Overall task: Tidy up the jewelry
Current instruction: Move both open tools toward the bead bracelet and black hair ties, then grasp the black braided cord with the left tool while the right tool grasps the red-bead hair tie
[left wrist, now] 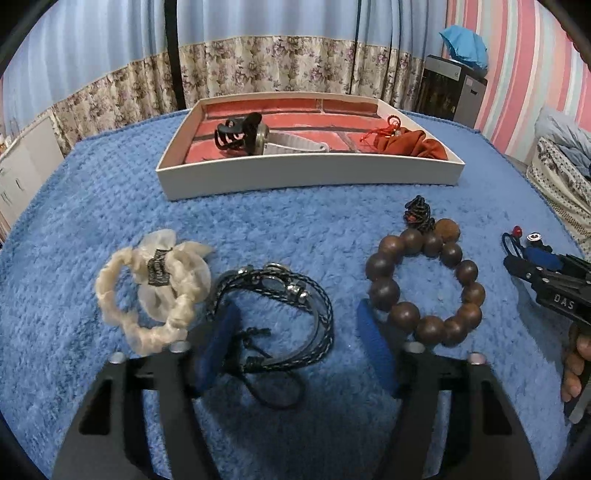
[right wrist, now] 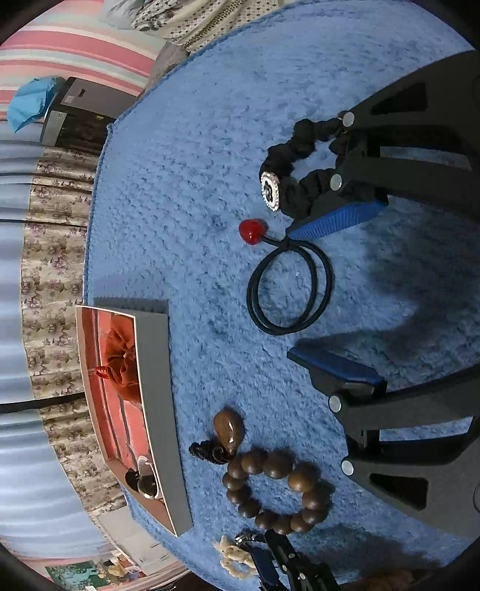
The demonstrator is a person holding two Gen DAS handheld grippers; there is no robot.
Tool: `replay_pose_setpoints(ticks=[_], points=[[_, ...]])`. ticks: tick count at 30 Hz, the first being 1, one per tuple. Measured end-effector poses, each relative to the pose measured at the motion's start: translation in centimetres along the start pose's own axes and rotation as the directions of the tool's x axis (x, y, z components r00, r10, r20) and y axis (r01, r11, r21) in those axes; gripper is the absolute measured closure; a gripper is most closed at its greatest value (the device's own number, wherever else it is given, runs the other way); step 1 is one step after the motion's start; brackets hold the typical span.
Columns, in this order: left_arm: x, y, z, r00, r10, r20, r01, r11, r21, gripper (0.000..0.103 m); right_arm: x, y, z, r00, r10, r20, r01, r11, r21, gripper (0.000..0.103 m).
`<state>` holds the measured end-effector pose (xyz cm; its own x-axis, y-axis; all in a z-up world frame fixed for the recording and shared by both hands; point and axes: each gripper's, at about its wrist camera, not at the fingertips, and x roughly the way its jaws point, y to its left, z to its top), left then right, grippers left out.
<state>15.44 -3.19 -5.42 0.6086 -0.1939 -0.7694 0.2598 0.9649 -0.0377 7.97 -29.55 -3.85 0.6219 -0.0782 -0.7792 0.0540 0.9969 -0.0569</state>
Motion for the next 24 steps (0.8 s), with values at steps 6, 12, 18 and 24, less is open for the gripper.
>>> replay_pose_setpoints(ticks=[6, 12, 18, 24], points=[[-0.2, 0.3, -0.1, 1.0, -0.009, 0.01, 0.009, 1.0, -0.009, 0.075, 0.1, -0.9, 0.2, 1.0, 0.027, 0.015, -0.028, 0.999, 0.04, 0.078], [-0.7, 0.3, -0.3, 0.999, -0.018, 0.027, 0.019, 1.0, -0.013, 0.09, -0.3, -0.7, 0.1, 0.998, 0.048, 0.027, -0.048, 0.999, 0.023, 0.093], [-1.3, 0.1, -0.6, 0.999, -0.017, 0.036, 0.018, 1.0, -0.002, 0.091, -2.1, -0.9, -0.2, 0.995, 0.067, 0.074, -0.07, 0.997, 0.028, 0.096], [-2.7, -0.2, -0.5, 0.998, -0.026, 0.065, 0.026, 1.0, 0.004, 0.092, -3.5, -1.3, -0.8, 0.992, 0.09, 0.091, -0.094, 0.995, 0.042, 0.099]])
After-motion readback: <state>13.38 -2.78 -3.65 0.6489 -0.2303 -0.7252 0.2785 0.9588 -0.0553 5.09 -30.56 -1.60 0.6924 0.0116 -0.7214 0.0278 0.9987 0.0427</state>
